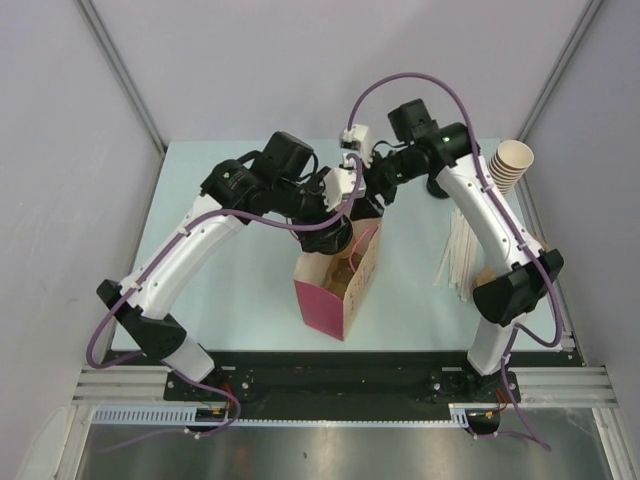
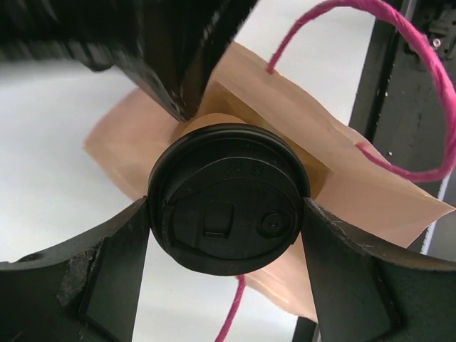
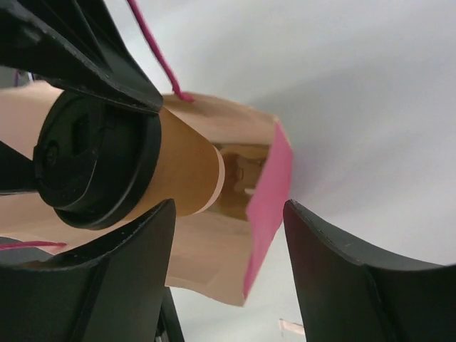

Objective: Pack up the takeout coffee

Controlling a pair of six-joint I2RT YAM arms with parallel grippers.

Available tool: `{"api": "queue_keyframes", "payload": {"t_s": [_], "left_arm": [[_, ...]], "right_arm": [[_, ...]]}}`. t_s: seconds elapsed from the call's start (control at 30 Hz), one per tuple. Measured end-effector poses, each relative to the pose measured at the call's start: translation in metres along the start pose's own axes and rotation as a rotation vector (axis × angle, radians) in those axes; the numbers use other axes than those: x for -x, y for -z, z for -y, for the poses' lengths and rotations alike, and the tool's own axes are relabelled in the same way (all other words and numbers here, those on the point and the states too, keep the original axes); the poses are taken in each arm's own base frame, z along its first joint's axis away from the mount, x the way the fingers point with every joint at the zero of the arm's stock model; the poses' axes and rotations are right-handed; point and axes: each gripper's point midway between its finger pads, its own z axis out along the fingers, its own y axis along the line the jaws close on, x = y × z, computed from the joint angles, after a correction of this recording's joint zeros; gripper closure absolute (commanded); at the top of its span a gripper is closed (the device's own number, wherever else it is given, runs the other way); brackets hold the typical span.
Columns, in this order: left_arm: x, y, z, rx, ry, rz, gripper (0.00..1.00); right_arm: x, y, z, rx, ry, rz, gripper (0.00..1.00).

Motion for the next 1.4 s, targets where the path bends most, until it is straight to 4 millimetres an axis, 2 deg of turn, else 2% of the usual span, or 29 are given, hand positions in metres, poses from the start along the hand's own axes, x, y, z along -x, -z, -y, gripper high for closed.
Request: {"api": "queue_keyframes", "payload": {"t_s": [0.07,0.17,0.2,0.27,0.43,0.57,0.7,0.8,0.87,0.97,1.1,1.17,1.3,1.4], "left_arm": [[-0.006,-0.004,0.003,-0.017,0.009,-0.016,0.76],[-0.016,-0.009,0.006,-0.03,0.021,-0.042,0.76],[-0.019,-0.01,0.007,-0.034,0.023,-0.048,0.76],[-0.023,-0.009,0.01,-0.038,0.028,-0.058,0.76],[-0.037,-0.004,0.016,-0.039,0.04,-0.085,0.76],[-0.034,0.004,0.003,-0.007,0.069,-0.073,0.76],[-0.021,0.01,-0.019,0.043,0.077,-0.029,0.76],[-0.02,0.01,-0.018,0.038,0.075,-0.025,0.76],[-0.022,0.006,-0.015,0.024,0.072,-0.027,0.76],[-0.029,-0.002,-0.006,-0.008,0.064,-0.044,0.76],[-0.037,-0.011,0.004,-0.045,0.044,-0.059,0.77],[-0.039,-0.013,0.008,-0.055,0.028,-0.06,0.77],[-0.04,-0.011,0.011,-0.057,0.001,-0.051,0.76],[-0.036,-0.007,0.011,-0.048,-0.008,-0.037,0.76]], "right_arm": [[-0.009,-0.012,-0.006,0.014,0.021,-0.043,0.41],[-0.025,-0.02,-0.002,0.002,0.013,-0.096,0.63],[-0.028,-0.02,0.001,-0.009,0.007,-0.107,0.82],[-0.033,-0.018,0.008,-0.035,-0.003,-0.12,1.0],[-0.043,-0.011,0.017,-0.07,-0.067,-0.125,1.0],[-0.048,0.002,0.008,-0.053,-0.123,-0.096,1.0],[-0.054,0.015,-0.025,0.016,-0.138,-0.079,0.58],[-0.053,0.019,-0.061,0.092,-0.098,-0.078,0.45],[-0.049,0.021,-0.074,0.126,-0.084,-0.064,0.39],[-0.042,0.032,-0.062,0.103,-0.108,-0.036,0.3],[-0.014,0.044,-0.016,-0.003,-0.089,0.026,0.17],[-0.005,0.043,-0.001,-0.035,-0.065,0.036,0.15],[0.01,0.03,0.011,-0.039,0.043,0.041,0.13],[0.011,0.015,0.005,-0.009,0.131,0.015,0.12]]}}
